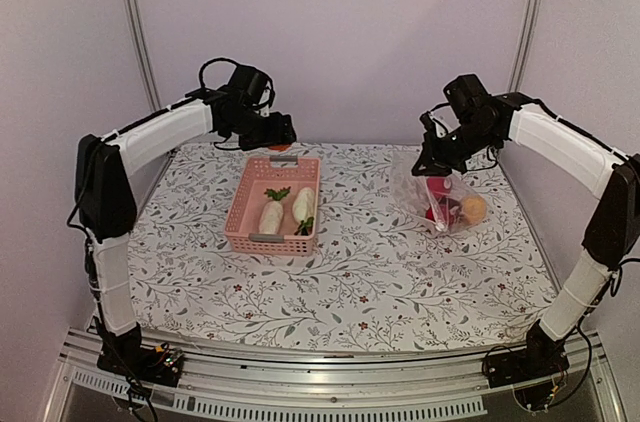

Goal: Place the food in the zip-top bag and seal the zipper
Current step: Pick up the fake fruit from the bin, then place the fake fruit in the zipper food storage bag.

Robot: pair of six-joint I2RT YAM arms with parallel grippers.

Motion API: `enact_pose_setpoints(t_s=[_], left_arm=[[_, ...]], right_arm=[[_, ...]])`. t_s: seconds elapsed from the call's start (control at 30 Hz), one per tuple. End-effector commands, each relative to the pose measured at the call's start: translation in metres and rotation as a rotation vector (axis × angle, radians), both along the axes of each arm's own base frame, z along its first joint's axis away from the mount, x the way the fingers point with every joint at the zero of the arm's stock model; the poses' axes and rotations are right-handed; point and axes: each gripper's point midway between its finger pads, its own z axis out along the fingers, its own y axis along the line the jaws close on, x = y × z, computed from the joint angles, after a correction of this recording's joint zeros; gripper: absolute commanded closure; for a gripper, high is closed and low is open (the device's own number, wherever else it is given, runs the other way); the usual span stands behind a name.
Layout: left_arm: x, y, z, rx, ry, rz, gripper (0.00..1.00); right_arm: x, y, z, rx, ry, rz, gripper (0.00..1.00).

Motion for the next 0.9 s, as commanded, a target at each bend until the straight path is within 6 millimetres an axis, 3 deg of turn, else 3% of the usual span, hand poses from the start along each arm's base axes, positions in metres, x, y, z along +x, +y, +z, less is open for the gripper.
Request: enact_pose_setpoints(t_s=[0.0,0.1,0.3,0.43,0.6,0.87], left_arm=[[-0.041,-0.021,0.028,-0.109,-0.008,-0.154,0.26],[-0.069,-0.048,0.045,-0.225,-0.044,-0.319,0.27],[-0.117,-0.096,0.066,-0.284,-0.077,-0.573,0.29],[-0.138,-0.114,0.073,-0.321,-0.064,-0.648,0.3],[-0.162,-0.132,0.096,-0.365,-0.097,-0.74,0.32],[-0.173,-0.151,0.065,-0.363,-0.046,-0.765,0.34]], right_arm=[[-0.001,0.015,0.016,0.045,-0.035,0.02,1.0],[-0.003,0.03,0.017,0.058,-0.03,0.045,1.0],[-0.007,0.071,0.028,0.078,-0.033,0.122,1.0],[-0.002,0.089,0.035,0.095,-0.04,0.147,1.0],[0.0,0.097,0.036,0.111,-0.03,0.157,1.0],[0.0,0.097,0.047,0.126,-0.042,0.149,1.0]])
